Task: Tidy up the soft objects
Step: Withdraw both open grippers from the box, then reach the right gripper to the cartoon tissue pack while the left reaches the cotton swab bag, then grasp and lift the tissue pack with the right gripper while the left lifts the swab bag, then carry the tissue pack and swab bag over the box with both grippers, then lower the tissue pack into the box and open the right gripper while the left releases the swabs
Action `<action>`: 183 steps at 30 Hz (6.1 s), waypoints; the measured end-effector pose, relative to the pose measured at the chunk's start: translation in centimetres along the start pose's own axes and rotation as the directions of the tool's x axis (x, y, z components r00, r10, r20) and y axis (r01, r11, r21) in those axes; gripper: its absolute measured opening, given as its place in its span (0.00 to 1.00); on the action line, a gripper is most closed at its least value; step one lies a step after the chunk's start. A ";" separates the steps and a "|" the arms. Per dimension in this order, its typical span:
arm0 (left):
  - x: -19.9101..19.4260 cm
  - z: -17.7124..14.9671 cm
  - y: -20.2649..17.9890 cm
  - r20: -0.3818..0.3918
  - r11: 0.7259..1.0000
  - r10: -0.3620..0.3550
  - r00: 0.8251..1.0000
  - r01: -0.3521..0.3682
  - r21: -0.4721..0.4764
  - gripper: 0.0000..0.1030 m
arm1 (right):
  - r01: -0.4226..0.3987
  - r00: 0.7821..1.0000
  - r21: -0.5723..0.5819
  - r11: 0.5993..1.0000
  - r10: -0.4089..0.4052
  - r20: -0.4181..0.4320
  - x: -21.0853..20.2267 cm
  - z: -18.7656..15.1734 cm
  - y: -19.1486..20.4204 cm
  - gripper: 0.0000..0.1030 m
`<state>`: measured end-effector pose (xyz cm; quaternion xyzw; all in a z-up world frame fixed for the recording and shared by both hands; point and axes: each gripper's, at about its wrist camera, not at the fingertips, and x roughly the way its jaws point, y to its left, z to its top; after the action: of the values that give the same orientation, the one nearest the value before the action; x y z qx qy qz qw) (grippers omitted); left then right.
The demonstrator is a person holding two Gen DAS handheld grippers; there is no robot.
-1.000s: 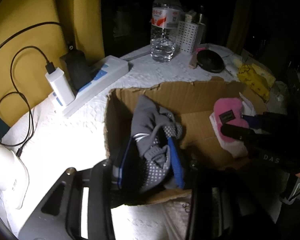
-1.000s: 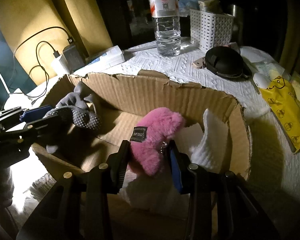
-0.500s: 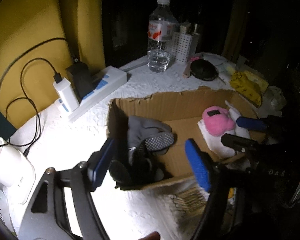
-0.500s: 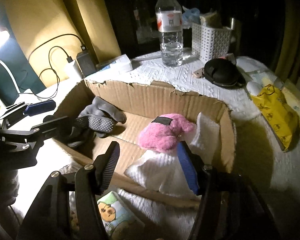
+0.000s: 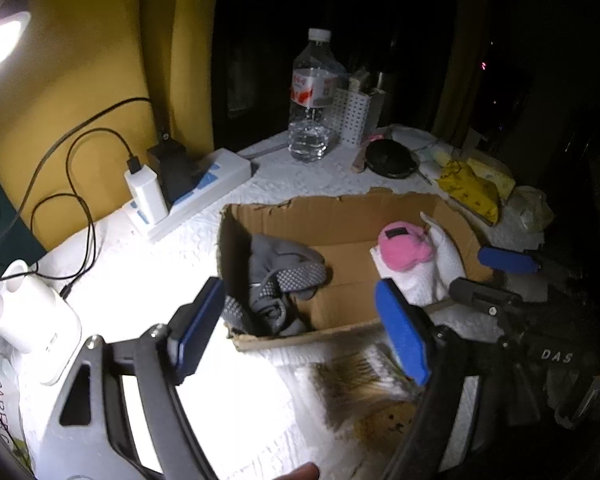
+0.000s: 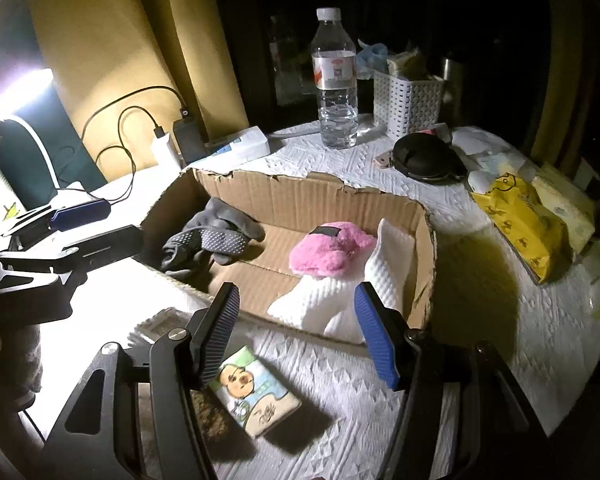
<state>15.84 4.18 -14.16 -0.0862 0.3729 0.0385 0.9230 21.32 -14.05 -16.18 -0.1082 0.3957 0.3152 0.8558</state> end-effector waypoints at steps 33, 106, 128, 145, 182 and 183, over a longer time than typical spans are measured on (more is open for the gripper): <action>-1.8 -6.0 -1.0 -0.059 0.999 -0.044 0.997 0.043 -0.017 0.90 | -0.013 0.998 0.033 0.999 0.015 -0.053 -0.8 -6.6 0.7 0.66; 1.6 -5.5 -5.1 -0.155 0.989 -0.103 0.983 0.118 0.092 0.76 | -0.054 0.999 0.084 0.995 0.054 0.000 -2.4 -7.0 -2.7 0.60; -1.2 -0.6 -3.3 -0.034 0.993 -0.098 0.995 0.100 0.069 0.77 | -0.047 0.997 0.044 0.998 0.044 0.063 -4.2 -2.9 -2.7 0.60; 4.7 2.0 -4.3 -0.070 0.997 -0.032 0.997 0.037 0.071 0.77 | -0.083 0.994 0.051 0.995 0.079 0.079 -1.7 -1.1 -5.4 0.60; 4.3 0.8 2.0 -0.046 0.999 0.017 0.999 -0.019 -0.038 0.90 | -0.102 0.995 -0.048 0.994 0.102 0.009 2.4 1.3 -0.6 0.60; 4.3 0.7 2.2 -0.044 0.999 0.018 0.999 -0.020 -0.043 0.90 | -0.102 0.995 -0.055 0.993 0.103 0.004 2.7 1.4 -0.3 0.60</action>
<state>19.10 6.52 -16.91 -0.1032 0.3928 0.0534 0.9123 23.67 -12.43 -17.22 -0.1103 0.3892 0.3698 0.8364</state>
